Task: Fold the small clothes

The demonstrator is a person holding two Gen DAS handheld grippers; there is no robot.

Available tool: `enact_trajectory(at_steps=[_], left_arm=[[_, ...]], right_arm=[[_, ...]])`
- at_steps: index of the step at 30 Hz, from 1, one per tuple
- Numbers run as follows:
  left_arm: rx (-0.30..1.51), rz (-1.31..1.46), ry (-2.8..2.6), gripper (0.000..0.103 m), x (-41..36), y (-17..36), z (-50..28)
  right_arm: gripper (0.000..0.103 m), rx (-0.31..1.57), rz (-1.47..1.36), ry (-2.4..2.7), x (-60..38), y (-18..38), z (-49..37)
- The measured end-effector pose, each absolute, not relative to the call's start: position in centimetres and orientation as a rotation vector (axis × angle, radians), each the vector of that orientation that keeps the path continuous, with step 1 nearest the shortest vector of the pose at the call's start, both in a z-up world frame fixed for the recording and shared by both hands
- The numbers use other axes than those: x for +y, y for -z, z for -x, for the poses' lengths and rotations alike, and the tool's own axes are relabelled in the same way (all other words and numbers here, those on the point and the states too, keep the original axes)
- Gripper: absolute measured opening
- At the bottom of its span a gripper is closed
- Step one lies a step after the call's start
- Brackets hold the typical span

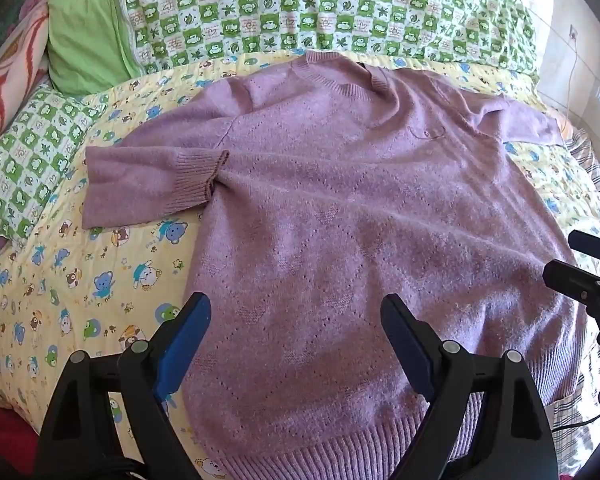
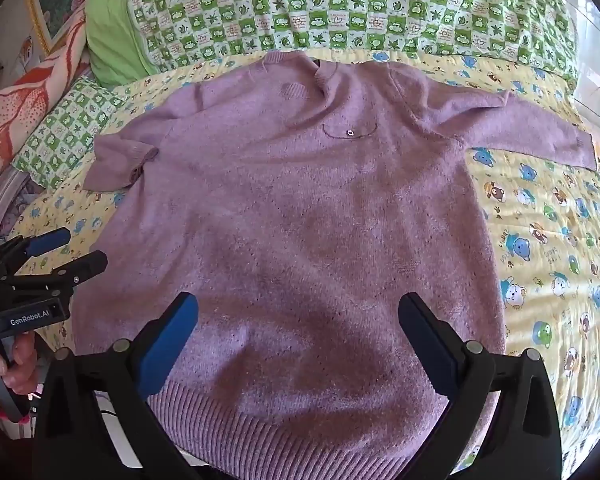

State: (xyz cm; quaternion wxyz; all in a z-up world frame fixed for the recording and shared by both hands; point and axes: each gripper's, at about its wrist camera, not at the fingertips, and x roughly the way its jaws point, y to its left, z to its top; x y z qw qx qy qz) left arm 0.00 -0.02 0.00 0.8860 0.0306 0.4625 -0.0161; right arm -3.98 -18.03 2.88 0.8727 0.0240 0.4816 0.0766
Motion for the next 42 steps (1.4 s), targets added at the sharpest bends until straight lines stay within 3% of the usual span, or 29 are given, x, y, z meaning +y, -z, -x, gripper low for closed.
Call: enact_trajectory(at_steps=[42], left_arm=[[1.051,-0.07,0.015,0.088,0.1,0.9,-1.2]], right_arm=[[0.1,1.039,-0.057,-0.158,-18.5,-2.7,3.1]])
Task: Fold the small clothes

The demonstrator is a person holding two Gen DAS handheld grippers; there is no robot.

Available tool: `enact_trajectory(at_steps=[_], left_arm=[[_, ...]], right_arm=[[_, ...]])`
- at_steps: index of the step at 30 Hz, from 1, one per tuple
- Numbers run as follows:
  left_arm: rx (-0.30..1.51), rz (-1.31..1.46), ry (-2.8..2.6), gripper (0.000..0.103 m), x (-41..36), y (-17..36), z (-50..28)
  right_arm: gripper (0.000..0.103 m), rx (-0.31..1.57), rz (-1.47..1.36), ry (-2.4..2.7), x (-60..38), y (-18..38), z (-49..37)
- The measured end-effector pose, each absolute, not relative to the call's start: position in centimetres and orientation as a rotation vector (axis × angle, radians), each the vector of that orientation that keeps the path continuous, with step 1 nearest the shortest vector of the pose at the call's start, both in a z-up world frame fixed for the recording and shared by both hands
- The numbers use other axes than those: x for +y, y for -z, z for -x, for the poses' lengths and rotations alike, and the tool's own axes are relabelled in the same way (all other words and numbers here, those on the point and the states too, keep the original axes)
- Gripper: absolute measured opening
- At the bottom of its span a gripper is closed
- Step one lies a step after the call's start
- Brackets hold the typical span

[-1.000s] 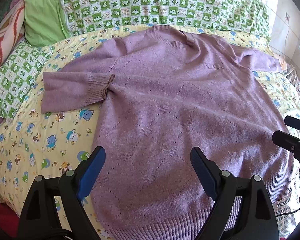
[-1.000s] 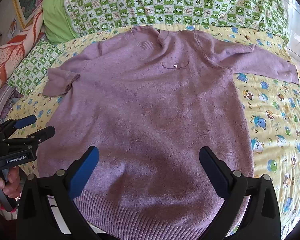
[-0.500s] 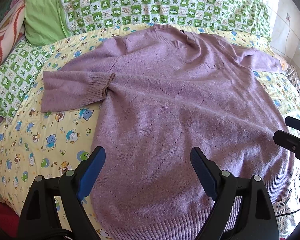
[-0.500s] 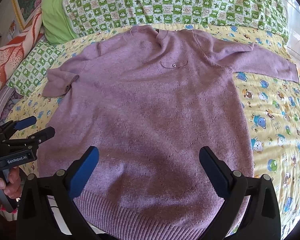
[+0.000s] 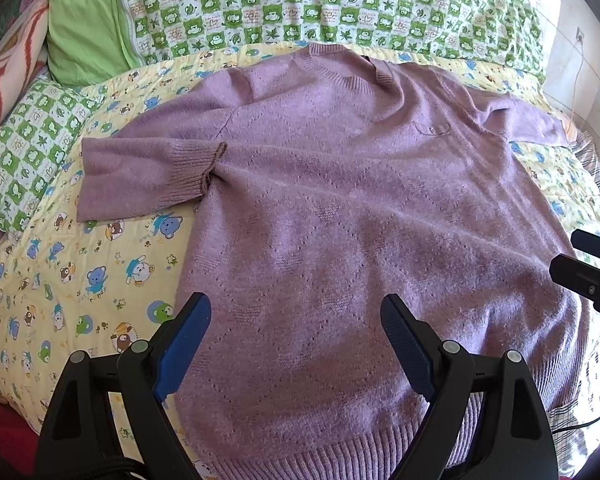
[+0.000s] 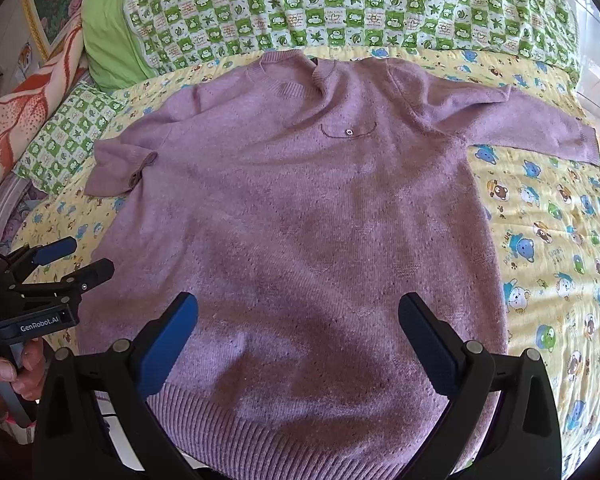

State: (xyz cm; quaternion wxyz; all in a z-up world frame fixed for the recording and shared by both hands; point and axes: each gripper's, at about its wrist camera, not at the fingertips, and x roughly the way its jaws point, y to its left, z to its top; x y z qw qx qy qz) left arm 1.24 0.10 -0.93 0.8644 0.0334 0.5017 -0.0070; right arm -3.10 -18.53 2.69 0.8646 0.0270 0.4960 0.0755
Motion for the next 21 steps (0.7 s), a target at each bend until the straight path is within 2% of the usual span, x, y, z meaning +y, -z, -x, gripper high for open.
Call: enact_trajectory(at_steps=[13,21], left_arm=[[1.055,-0.075,0.005,0.088,-0.2,1.4,-2.8],[1.06,-0.036,0.007,0.088,-0.4,1.4,-6.9]], right_arm=[[0.1,1.057,-0.08,-0.165,-18.4,-2.3,2.4],[0.1,1.059,-0.207,-0.074,-23.4,-2.1,0.3]])
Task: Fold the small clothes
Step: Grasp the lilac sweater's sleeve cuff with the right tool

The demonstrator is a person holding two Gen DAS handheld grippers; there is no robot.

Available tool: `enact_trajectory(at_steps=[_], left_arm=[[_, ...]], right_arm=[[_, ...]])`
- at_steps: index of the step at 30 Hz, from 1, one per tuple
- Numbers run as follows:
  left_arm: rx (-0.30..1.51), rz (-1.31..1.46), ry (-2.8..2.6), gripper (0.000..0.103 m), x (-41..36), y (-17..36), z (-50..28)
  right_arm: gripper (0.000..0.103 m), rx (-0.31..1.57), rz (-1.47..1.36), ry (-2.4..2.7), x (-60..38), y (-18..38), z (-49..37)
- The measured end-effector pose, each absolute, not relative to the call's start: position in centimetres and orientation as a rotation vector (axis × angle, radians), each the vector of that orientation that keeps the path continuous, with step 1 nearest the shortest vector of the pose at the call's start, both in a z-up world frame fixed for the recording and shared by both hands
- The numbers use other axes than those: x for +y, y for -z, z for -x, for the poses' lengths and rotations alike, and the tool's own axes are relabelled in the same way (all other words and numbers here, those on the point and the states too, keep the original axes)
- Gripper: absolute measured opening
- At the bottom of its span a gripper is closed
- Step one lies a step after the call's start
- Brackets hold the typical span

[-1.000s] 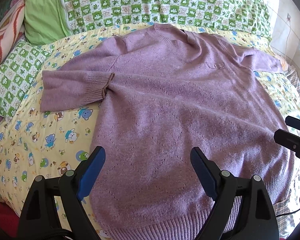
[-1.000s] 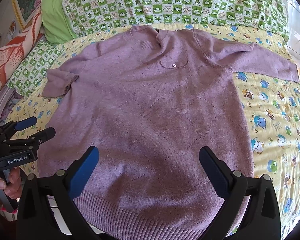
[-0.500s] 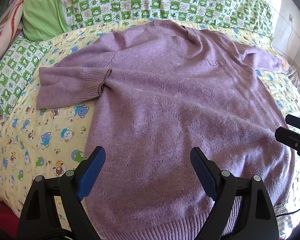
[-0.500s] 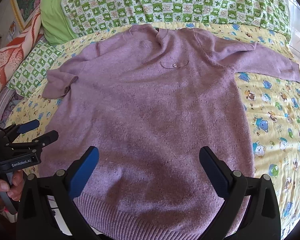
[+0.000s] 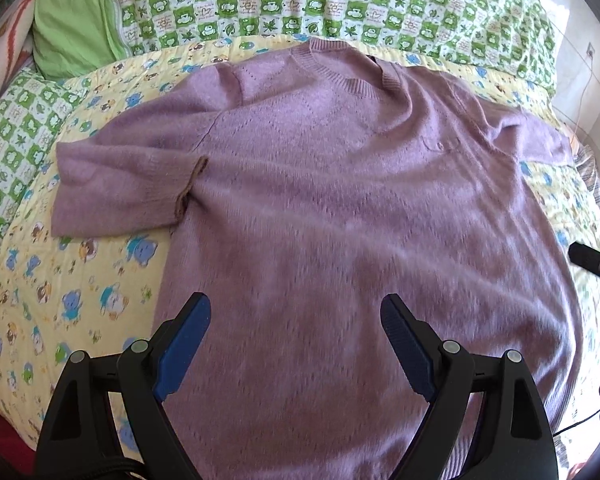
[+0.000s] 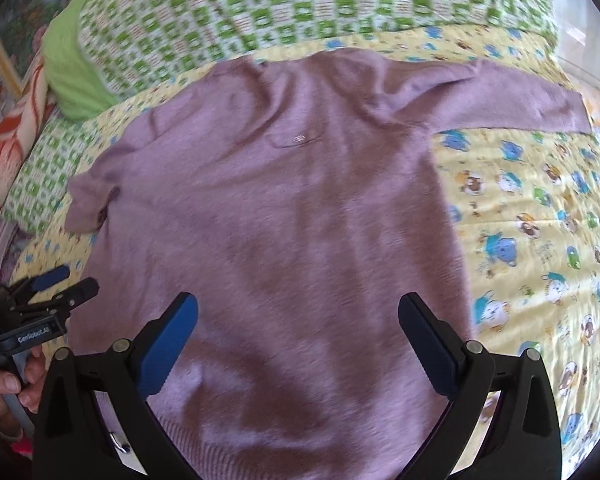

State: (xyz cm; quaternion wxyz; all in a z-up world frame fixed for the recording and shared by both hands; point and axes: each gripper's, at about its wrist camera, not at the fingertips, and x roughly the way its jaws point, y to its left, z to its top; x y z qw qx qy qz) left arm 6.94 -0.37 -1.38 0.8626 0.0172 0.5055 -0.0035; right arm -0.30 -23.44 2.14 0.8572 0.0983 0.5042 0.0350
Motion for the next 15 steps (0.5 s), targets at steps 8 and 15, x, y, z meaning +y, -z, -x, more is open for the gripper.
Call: enact_trajectory(at_steps=[8,15], left_arm=[[1.053,-0.012,0.001,0.088,-0.8,1.1,-13.5],[1.063,0.0,0.006,0.088,-1.3,1.3,-19.9]], right_arm=[[0.1,1.002,-0.459,0.145,-35.0,-1.9,-3.5],[0.085,0.885,-0.671,0.343,-47.4,-1.4,-7.9]])
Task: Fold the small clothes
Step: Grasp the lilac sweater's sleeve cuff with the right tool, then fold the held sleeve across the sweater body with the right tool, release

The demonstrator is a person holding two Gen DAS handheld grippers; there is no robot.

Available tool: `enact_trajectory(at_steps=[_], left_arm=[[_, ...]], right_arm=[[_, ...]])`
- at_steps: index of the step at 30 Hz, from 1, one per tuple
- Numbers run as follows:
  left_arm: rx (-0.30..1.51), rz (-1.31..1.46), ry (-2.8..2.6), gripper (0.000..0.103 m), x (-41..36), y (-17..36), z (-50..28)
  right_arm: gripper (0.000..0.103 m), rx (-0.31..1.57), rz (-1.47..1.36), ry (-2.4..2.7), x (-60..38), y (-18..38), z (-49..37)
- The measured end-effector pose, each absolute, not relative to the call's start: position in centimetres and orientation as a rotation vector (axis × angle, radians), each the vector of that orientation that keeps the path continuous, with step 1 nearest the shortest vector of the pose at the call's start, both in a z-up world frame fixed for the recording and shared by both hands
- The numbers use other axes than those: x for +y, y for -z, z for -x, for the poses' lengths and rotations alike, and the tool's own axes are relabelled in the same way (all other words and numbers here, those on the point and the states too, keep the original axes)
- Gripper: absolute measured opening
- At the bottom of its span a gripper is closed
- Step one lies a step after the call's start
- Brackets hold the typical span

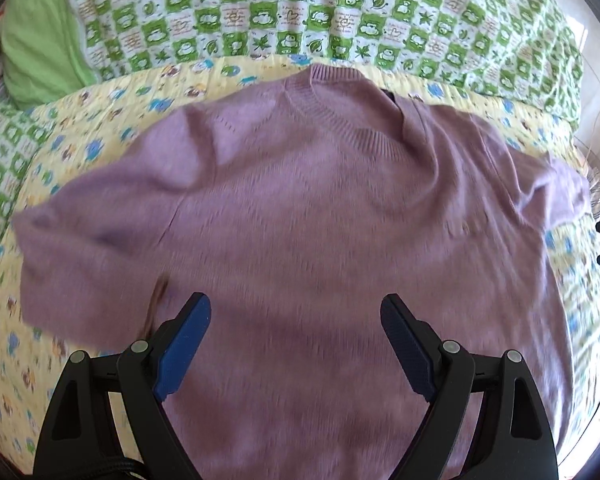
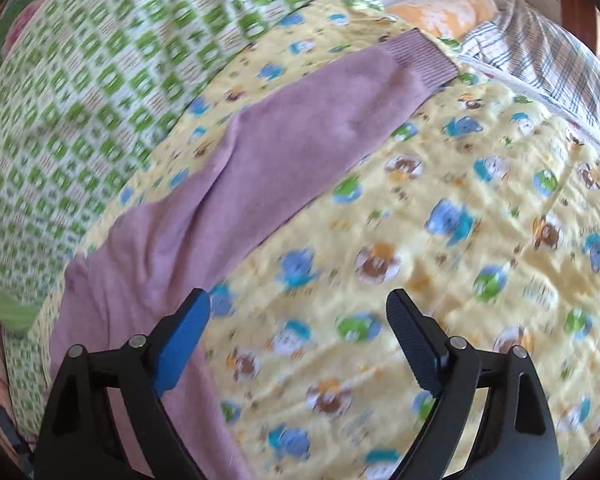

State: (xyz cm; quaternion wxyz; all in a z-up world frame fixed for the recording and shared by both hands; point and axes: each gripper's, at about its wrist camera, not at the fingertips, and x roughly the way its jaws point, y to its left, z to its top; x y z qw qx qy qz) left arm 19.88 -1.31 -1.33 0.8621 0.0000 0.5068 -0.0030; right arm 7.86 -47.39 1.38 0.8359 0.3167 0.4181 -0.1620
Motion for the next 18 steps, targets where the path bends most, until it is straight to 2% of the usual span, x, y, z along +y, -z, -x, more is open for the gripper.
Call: enact_trajectory(at_steps=[4,8,9,11,12,13,14,18], left_arm=[[1.066,-0.016,-0.011,0.088,-1.5,2.0,-23.9],[1.087,0.013,-0.037,0.088,-1.0,3.0,-27.1],[1.088,0.014,-0.045,0.088,-0.9,3.2,-27.6],[1.101,0.023,-0.049,0.088,-0.6,4.1,-28.7],[1.109,0.018,-0.056,0.088,-0.6,4.6,-28.9],[1.119,0.015,-0.062,0.088,-0.5,5.1,-29.2],[1.128,0.017,-0.064,0.088,-0.5,5.5,-29.4],[1.14,0.045,-0.076,0.088,0.3,6.2,-29.0]], right_arm=[[0.075,0.842,-0.756,0.458,-53.8,-0.5,-11.0],[0.071,0.829,-0.774,0.513,-58.3,1.0,-14.9],[0.067,0.825,-0.798,0.526,-59.3,1.5,-15.3],[0.057,0.829,-0.827,0.554,-60.9,2.7,-16.6],[0.045,0.815,-0.82,0.565,-61.3,2.8,-16.9],[0.021,0.807,-0.809,0.566,-61.4,2.7,-17.1],[0.01,0.807,-0.809,0.537,-61.3,2.5,-17.6],[0.01,0.709,-0.746,0.377,-57.7,-1.6,-18.2]])
